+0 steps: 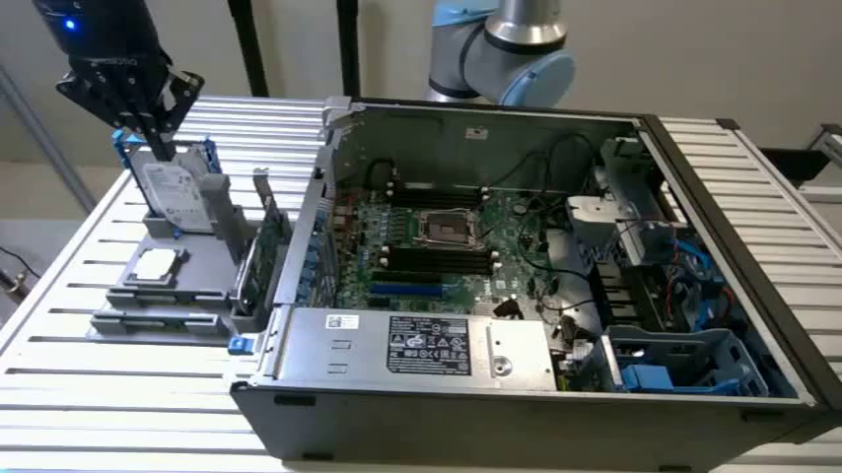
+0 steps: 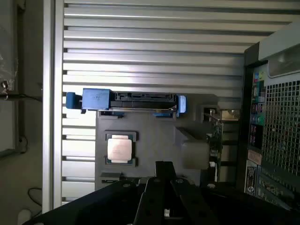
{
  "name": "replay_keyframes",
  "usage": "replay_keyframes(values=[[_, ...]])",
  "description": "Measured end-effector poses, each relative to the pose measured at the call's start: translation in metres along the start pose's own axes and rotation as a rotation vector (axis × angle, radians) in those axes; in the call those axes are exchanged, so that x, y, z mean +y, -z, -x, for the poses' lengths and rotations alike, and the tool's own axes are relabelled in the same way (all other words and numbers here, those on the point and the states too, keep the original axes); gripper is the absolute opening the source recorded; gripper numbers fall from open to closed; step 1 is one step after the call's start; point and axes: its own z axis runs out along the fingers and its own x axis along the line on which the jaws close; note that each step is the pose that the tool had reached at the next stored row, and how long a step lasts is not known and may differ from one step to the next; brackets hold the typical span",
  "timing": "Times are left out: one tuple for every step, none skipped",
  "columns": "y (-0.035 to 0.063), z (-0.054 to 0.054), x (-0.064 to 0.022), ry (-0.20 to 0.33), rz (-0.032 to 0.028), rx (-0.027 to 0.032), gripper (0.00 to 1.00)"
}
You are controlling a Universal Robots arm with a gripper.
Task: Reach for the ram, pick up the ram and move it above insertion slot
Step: 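Reach for the ram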
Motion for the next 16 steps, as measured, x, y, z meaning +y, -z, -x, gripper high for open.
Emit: replay_keyframes(values=[[0.0000, 0.0000, 0.0000, 0.000, 0.0000, 0.0000, 0.11], [0.0000, 0.0000, 0.0000, 0.000, 0.0000, 0.0000, 0.11], [0.0000, 0.0000, 0.0000, 0.000, 0.0000, 0.0000, 0.11], [0.0000, 0.0000, 0.0000, 0.000, 0.0000, 0.0000, 0.11], [0.0000, 0.0000, 0.0000, 0.000, 0.0000, 0.0000, 0.11], [0.0000, 0.0000, 0.0000, 0.000, 0.0000, 0.0000, 0.11], [0.0000, 0.0000, 0.0000, 0.000, 0.0000, 0.0000, 0.11], [0.0000, 0.0000, 0.0000, 0.000, 0.0000, 0.0000, 0.11], [0.0000, 0.0000, 0.0000, 0.000, 0.0000, 0.0000, 0.11], [0.0000, 0.0000, 0.0000, 0.000, 0.0000, 0.0000, 0.11], [0.0000, 0.0000, 0.0000, 0.000, 0.0000, 0.0000, 0.11], [0.0000, 0.0000, 0.0000, 0.000, 0.0000, 0.0000, 0.11], [0.0001, 0.0000, -0.0002, 0.000, -0.0001, 0.0002, 0.11], [0.0001, -0.0001, -0.0009, 0.000, -0.0001, 0.0003, 0.11], [0.0002, -0.0001, -0.0029, 0.000, 0.0000, 0.0002, 0.11], [0.0002, -0.0001, -0.0054, 0.000, 0.0000, 0.0001, 0.11]])
